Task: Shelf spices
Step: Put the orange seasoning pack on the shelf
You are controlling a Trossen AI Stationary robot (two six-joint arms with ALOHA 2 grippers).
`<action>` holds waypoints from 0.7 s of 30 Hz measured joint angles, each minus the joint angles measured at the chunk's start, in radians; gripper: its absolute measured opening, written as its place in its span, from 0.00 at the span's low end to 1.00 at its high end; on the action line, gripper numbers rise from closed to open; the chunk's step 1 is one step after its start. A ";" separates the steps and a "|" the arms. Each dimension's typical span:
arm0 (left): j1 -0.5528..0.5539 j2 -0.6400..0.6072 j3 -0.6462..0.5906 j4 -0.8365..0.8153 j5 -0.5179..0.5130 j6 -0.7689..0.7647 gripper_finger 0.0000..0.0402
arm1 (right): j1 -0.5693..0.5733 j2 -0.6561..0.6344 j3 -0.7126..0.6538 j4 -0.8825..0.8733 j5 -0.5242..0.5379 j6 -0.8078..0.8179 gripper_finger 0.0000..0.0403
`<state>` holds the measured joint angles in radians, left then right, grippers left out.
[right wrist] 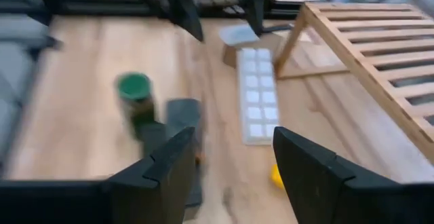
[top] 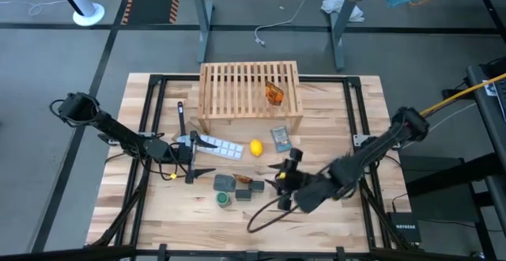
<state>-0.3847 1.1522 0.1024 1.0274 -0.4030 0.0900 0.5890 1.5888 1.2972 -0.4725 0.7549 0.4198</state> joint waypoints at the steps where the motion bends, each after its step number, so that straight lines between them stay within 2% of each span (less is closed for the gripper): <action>1: 0.000 0.000 0.000 0.000 0.000 -0.006 0.92 | 0.002 0.029 0.000 0.005 0.029 0.001 0.51; 4: -0.001 0.000 0.000 0.002 0.000 -0.022 0.92 | 0.001 0.120 0.000 0.023 0.067 0.002 0.51; 11: -0.001 0.000 0.000 0.001 0.000 -0.012 0.92 | -0.020 0.296 -0.001 0.134 0.056 0.002 0.51; 16: -0.001 0.000 0.000 0.001 0.000 -0.010 0.92 | -0.042 0.345 -0.001 0.152 0.054 0.004 0.51; 21: 0.000 0.000 0.000 0.001 0.000 -0.011 0.92 | -0.059 0.359 -0.001 0.248 0.038 -0.005 0.51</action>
<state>-0.3851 1.1526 0.1024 1.0283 -0.4028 0.0792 0.5305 1.9480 1.2961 -0.2250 0.7934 0.4145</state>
